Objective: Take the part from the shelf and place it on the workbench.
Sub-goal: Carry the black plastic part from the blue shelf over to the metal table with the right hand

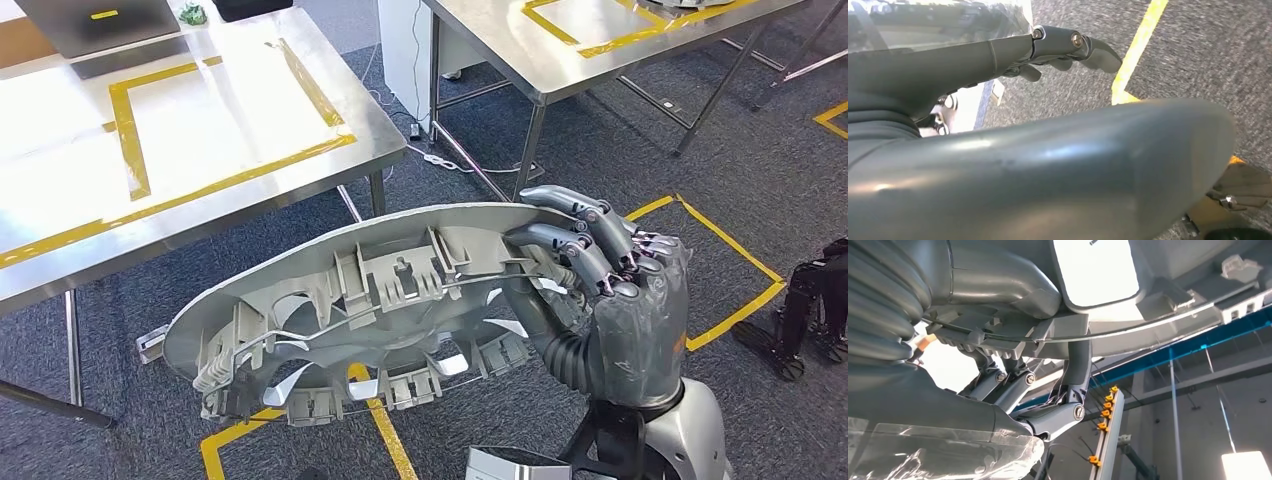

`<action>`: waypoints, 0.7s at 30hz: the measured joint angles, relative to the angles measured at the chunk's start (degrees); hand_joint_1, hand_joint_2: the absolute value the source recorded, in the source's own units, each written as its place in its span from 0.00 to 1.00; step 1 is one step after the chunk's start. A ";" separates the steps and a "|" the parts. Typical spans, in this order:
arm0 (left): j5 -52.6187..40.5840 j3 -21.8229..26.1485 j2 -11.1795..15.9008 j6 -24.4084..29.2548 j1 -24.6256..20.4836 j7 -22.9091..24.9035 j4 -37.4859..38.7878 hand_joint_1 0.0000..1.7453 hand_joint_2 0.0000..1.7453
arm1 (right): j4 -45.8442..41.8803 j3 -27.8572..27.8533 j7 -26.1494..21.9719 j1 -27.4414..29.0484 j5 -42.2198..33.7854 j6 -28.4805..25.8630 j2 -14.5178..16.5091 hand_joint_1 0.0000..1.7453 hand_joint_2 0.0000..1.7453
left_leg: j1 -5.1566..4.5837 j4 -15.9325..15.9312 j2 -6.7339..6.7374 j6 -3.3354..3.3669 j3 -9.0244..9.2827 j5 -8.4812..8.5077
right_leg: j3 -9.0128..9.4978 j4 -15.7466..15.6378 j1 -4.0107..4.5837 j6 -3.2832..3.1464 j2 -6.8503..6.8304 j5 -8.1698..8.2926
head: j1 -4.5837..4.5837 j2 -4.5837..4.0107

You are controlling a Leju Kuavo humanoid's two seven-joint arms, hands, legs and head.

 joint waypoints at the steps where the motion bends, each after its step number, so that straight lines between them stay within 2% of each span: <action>1: -0.01 0.00 0.02 0.01 -0.05 -0.01 0.00 0.00 1.00 | 0.00 -0.06 0.00 -0.04 0.01 0.01 0.01 1.00 1.00 | -0.02 2.38 0.97 -0.25 -0.99 -1.47 | 0.26 -0.26 -0.14 -0.16 -0.55 0.07 | -0.25 0.00; 3: -0.02 0.00 0.02 0.02 -0.16 -0.01 0.00 0.00 1.00 | 0.01 -0.11 0.00 -0.06 0.01 0.03 0.01 1.00 1.00 | 0.10 9.54 2.14 -0.76 -4.17 -4.82 | 0.46 -0.24 -0.13 -0.33 -1.58 -0.11 | -0.61 0.00; 4: -0.02 0.00 0.03 0.02 -0.15 -0.01 0.00 0.00 1.00 | 0.01 -0.11 0.00 -0.04 0.01 0.03 0.01 1.00 1.00 | 0.23 12.44 2.30 -1.00 -5.51 -5.69 | 0.48 -0.15 -0.14 -0.35 -2.11 -0.23 | -0.70 0.00; 5: -0.02 0.00 0.04 0.02 -0.09 -0.01 0.00 0.00 1.00 | 0.01 -0.11 0.00 -0.02 0.01 0.04 0.01 1.00 1.00 | 0.35 13.59 2.42 -1.22 -6.06 -5.56 | 0.50 -0.03 -0.16 -0.30 -2.61 -0.37 | -0.74 0.00; 6: -0.01 0.00 0.08 0.02 -0.03 -0.01 0.00 0.00 1.00 | 0.01 -0.11 0.00 -0.03 0.01 0.04 0.01 1.00 1.00 | 0.48 12.48 2.58 -1.40 -5.53 -4.36 | 0.53 0.15 -0.22 -0.18 -3.07 -0.56 | -0.80 0.00; 8: -0.02 0.00 0.19 0.03 -0.02 -0.02 0.00 0.00 1.00 | 0.01 -0.11 0.00 -0.05 0.01 0.05 0.01 1.00 1.00 | 0.57 5.58 3.67 -1.56 -2.05 -0.80 | 0.64 0.68 -0.34 0.27 -3.84 -1.10 | -0.95 0.00; 10: -0.02 -0.01 0.21 0.03 -0.15 -0.04 -0.01 0.00 1.00 | 0.01 -0.14 0.00 -0.12 0.01 0.05 0.01 1.00 1.00 | 0.24 0.16 5.15 -0.92 0.69 0.72 | 0.59 1.28 -0.12 0.91 -4.51 -1.58 | -1.23 0.00; 11: -0.02 -0.01 0.19 0.04 -0.17 -0.05 -0.01 0.00 1.00 | 0.01 -0.15 0.00 -0.14 0.01 0.05 0.01 1.00 1.00 | 0.03 -0.63 5.52 -0.43 1.03 0.56 | 0.54 1.40 0.03 1.20 -4.82 -1.68 | -1.23 0.00; 13: -0.01 -0.01 0.23 0.05 -0.06 -0.04 -0.01 0.00 1.00 | 0.00 -0.16 0.00 -0.19 0.01 0.05 0.02 1.00 1.00 | -0.09 -0.75 5.00 0.56 0.91 0.64 | 0.55 1.39 0.09 1.70 -5.38 -1.76 | -1.07 0.00; 15: -0.01 0.00 0.31 0.07 0.01 -0.02 0.00 0.00 1.00 | -0.01 -0.20 0.00 -0.28 0.01 0.05 0.02 1.00 1.00 | 0.11 -0.96 4.34 1.23 0.91 0.85 | 0.10 2.72 -0.14 2.25 -4.27 -2.94 | -0.77 0.00; 17: 0.00 0.00 0.29 0.07 -0.10 -0.01 -0.01 0.00 1.00 | -0.01 -0.24 0.00 -0.35 0.02 0.05 0.01 1.00 1.00 | 0.28 -1.08 3.67 1.74 0.94 0.94 | -2.52 8.45 -0.31 2.60 -2.28 -6.04 | -0.26 0.00; 19: 0.00 0.00 0.26 0.07 -0.15 -0.01 -0.01 0.00 1.00 | 0.00 -0.24 0.00 -0.27 0.03 0.06 -0.01 1.00 1.00 | 0.20 -1.07 2.89 1.92 0.94 0.93 | -6.30 15.83 -0.33 2.64 -1.64 -8.73 | 0.16 0.00; 20: 0.00 0.00 0.26 0.07 -0.13 0.00 -0.01 0.00 1.00 | 0.01 -0.24 0.00 -0.22 0.03 0.07 -0.01 1.00 1.00 | 0.14 -1.07 2.45 1.93 0.97 0.92 | -7.38 17.60 -0.32 2.57 -1.60 -8.74 | 0.25 0.00; 21: 0.00 0.00 0.27 0.07 -0.11 0.01 -0.01 0.00 1.00 | 0.01 -0.24 0.00 -0.19 0.03 0.07 -0.02 1.00 1.00 | 0.07 -1.06 1.98 1.93 1.02 0.92 | -7.43 17.13 -0.31 2.41 -1.56 -7.62 | 0.30 0.00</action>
